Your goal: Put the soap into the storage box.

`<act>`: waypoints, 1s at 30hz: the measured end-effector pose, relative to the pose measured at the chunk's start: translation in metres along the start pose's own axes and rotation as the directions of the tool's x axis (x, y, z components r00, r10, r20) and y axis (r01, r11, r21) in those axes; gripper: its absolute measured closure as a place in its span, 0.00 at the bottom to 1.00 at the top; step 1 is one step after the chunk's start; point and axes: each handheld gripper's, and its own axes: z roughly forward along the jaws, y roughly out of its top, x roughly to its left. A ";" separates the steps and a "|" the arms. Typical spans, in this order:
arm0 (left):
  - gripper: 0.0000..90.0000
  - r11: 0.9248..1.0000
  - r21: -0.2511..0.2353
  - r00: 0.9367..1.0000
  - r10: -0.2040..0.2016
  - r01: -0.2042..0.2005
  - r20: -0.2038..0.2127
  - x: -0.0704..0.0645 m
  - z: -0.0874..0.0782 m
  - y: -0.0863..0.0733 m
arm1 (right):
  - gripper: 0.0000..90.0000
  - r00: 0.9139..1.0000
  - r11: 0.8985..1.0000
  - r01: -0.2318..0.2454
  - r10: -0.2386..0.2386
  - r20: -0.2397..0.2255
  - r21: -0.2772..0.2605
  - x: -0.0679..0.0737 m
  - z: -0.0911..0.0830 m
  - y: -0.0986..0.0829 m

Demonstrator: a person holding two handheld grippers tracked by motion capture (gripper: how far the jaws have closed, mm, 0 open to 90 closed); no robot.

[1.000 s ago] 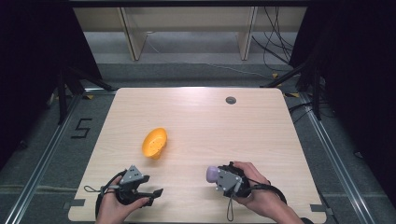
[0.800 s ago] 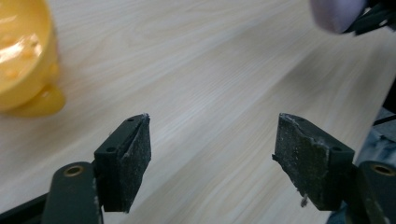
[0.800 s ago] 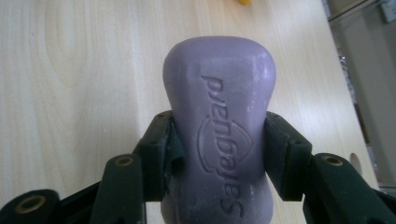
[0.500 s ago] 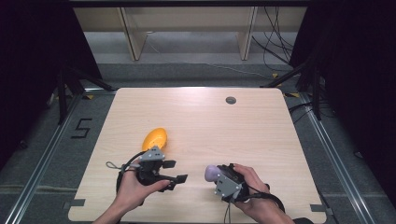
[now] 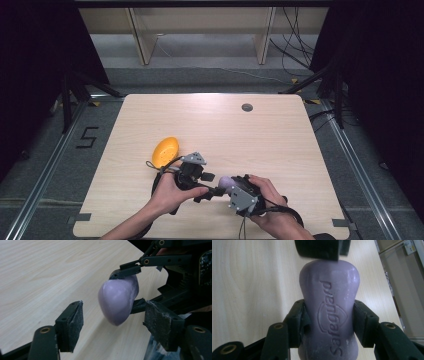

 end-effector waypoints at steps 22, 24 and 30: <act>0.47 0.993 0.004 0.990 -0.115 0.115 0.076 0.007 0.021 0.003 | 0.55 1.000 1.000 -0.001 0.002 0.007 -0.025 0.000 -0.001 0.003; 0.48 0.993 0.000 0.989 -0.119 0.119 0.091 0.008 0.023 0.003 | 0.55 1.000 1.000 0.010 -0.010 0.001 -0.028 -0.001 -0.001 0.003; 0.53 0.992 -0.024 0.988 -0.122 0.125 0.093 0.008 0.028 0.003 | 0.55 1.000 0.999 0.007 -0.007 0.007 -0.040 0.000 -0.003 0.005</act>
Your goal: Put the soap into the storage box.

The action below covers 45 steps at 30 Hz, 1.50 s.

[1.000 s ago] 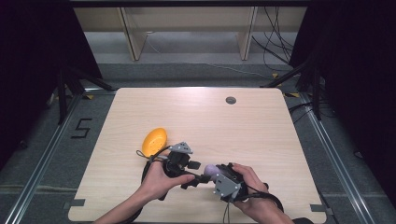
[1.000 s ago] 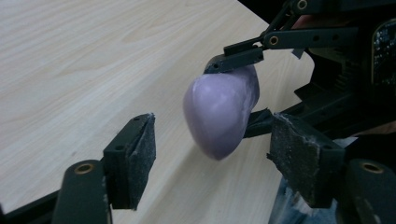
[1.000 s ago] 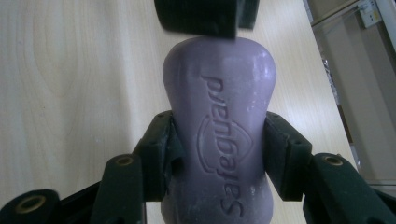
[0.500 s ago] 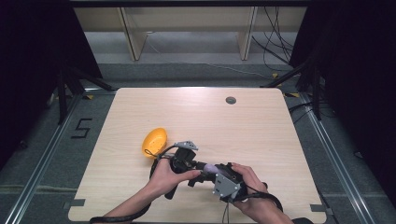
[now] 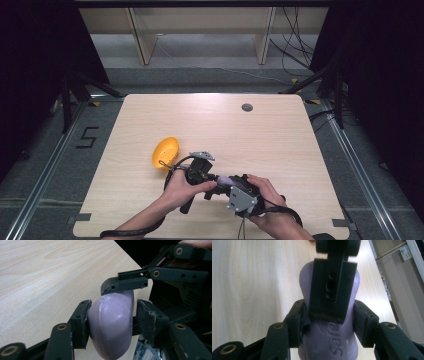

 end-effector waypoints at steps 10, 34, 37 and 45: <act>0.64 1.000 0.005 0.999 -0.019 0.019 0.045 0.004 -0.005 0.001 | 0.56 1.000 1.000 -0.001 0.001 0.009 -0.010 0.001 0.001 -0.001; 0.65 0.993 -0.062 0.993 0.095 -0.099 -0.065 -0.003 -0.012 0.002 | 0.35 0.997 0.998 -0.061 0.061 0.049 -0.002 -0.003 -0.003 -0.005; 0.65 0.992 -0.074 0.992 0.099 -0.104 -0.074 -0.003 -0.014 0.001 | 0.35 0.996 0.998 -0.066 0.066 0.058 -0.002 -0.003 -0.005 -0.006; 0.65 0.987 -0.098 0.984 0.110 -0.124 -0.136 -0.002 -0.020 -0.002 | 0.33 0.992 0.994 -0.111 0.112 0.060 -0.014 -0.001 -0.015 -0.011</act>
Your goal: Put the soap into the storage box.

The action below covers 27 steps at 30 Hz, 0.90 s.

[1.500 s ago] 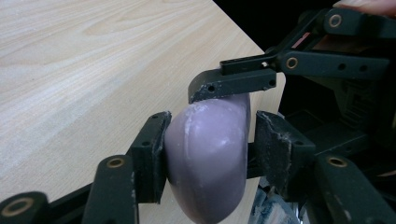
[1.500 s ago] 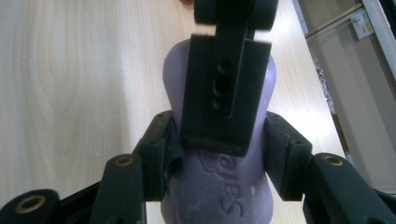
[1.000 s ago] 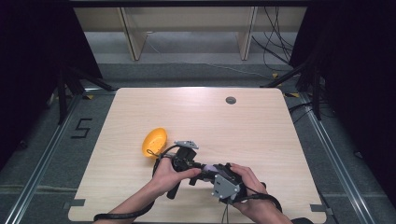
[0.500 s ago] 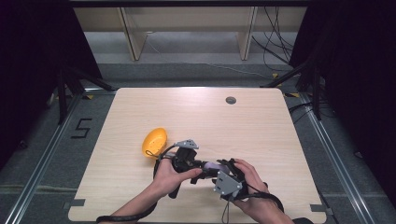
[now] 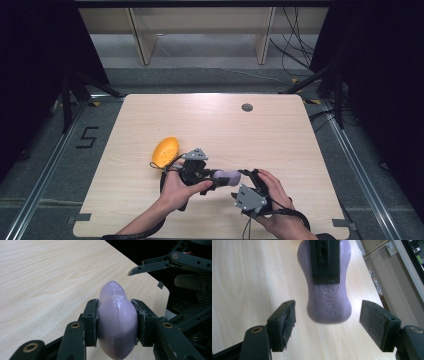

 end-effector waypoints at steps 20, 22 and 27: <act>0.65 0.997 -0.069 0.990 0.028 -0.038 -0.136 0.008 -0.030 -0.006 | 0.34 0.992 0.992 -0.123 0.123 0.002 0.027 -0.005 -0.004 -0.024; 0.65 0.997 -0.070 0.987 0.033 -0.045 -0.157 0.009 -0.033 -0.006 | 0.34 0.993 0.992 -0.121 0.121 0.002 0.024 -0.005 -0.004 -0.025; 0.65 0.996 -0.079 0.982 0.035 -0.050 -0.184 0.014 -0.041 -0.007 | 0.34 0.991 0.991 -0.133 0.133 -0.003 0.030 -0.005 -0.003 -0.025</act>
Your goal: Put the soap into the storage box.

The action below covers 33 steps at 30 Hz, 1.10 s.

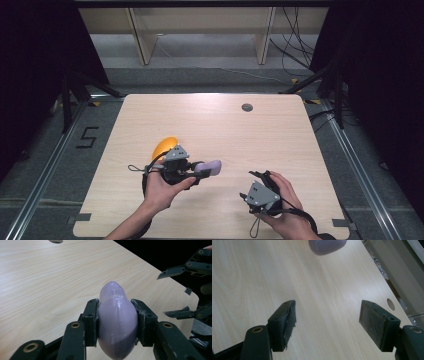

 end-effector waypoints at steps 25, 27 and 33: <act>0.65 0.997 -0.063 0.992 -0.059 0.053 -0.107 0.030 -0.026 -0.006 | 0.33 1.000 1.000 -0.013 0.013 -0.013 0.017 -0.001 0.002 -0.003; 0.65 0.995 -0.082 0.990 -0.070 0.061 -0.119 0.033 -0.027 -0.006 | 0.33 1.000 1.000 -0.015 0.016 -0.016 0.018 -0.001 0.002 -0.003; 0.65 0.991 -0.111 0.982 -0.088 0.069 -0.169 0.042 -0.033 -0.006 | 0.33 0.999 0.999 -0.040 0.040 -0.020 0.033 0.000 0.001 -0.004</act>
